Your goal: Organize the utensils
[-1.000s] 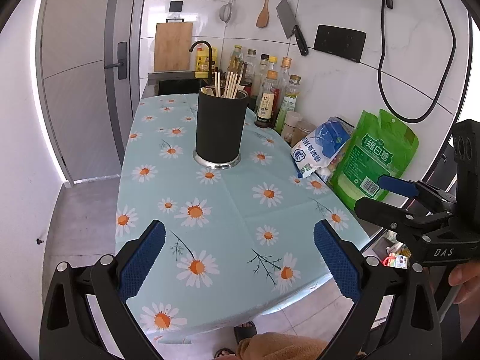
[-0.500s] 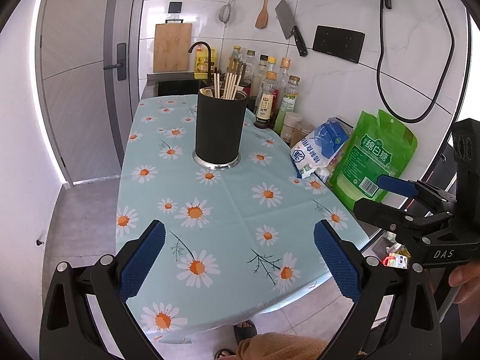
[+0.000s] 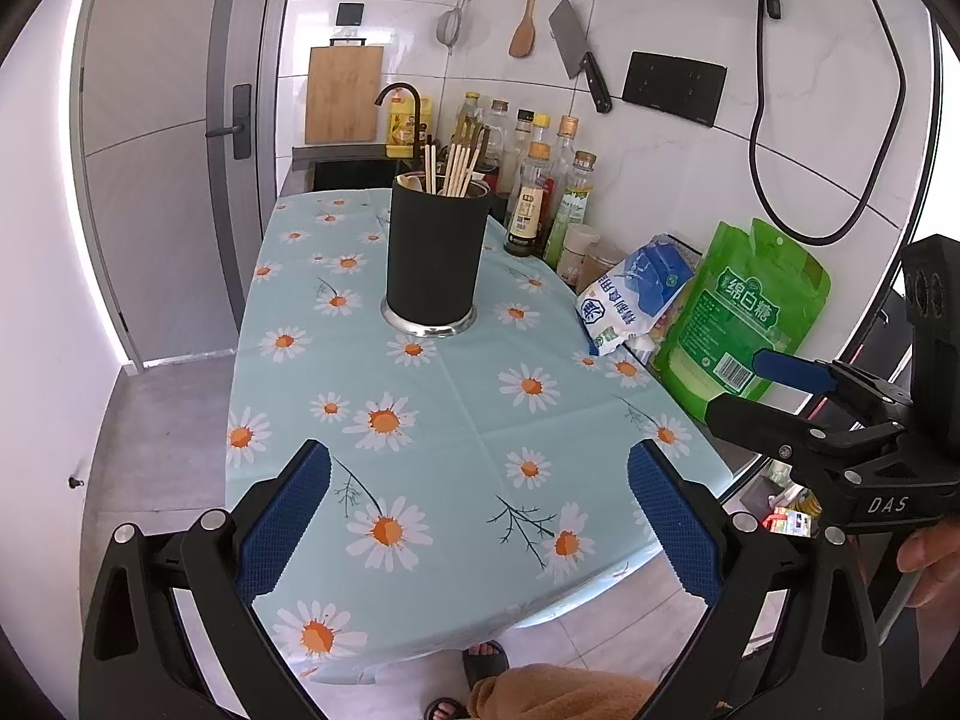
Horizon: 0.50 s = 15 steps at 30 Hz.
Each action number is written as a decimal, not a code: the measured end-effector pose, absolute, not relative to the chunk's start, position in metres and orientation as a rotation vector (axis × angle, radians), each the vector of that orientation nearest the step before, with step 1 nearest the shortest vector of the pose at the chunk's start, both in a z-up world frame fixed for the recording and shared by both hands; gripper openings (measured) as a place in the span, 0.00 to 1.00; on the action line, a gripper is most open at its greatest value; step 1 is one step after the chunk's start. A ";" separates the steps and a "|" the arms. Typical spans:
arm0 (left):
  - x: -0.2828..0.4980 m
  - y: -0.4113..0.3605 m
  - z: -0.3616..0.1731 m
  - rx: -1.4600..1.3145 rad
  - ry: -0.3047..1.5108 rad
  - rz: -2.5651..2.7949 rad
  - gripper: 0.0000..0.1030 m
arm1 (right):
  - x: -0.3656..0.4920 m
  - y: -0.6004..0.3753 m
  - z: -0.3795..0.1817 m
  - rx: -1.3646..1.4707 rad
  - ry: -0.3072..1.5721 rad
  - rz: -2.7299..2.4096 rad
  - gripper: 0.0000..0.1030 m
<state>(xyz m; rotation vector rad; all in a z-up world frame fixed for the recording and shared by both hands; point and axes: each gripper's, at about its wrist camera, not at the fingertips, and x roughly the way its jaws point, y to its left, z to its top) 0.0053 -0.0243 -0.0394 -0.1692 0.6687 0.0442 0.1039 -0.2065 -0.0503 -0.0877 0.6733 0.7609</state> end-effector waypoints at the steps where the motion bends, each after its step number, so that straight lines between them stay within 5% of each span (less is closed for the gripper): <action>1: 0.005 -0.024 -0.039 -0.170 0.666 0.043 0.94 | 0.104 -0.207 -0.050 -0.088 0.674 0.762 0.95; 15: 0.006 -0.022 -0.038 -0.178 0.672 0.050 0.94 | 0.104 -0.204 -0.051 -0.085 0.680 0.768 0.95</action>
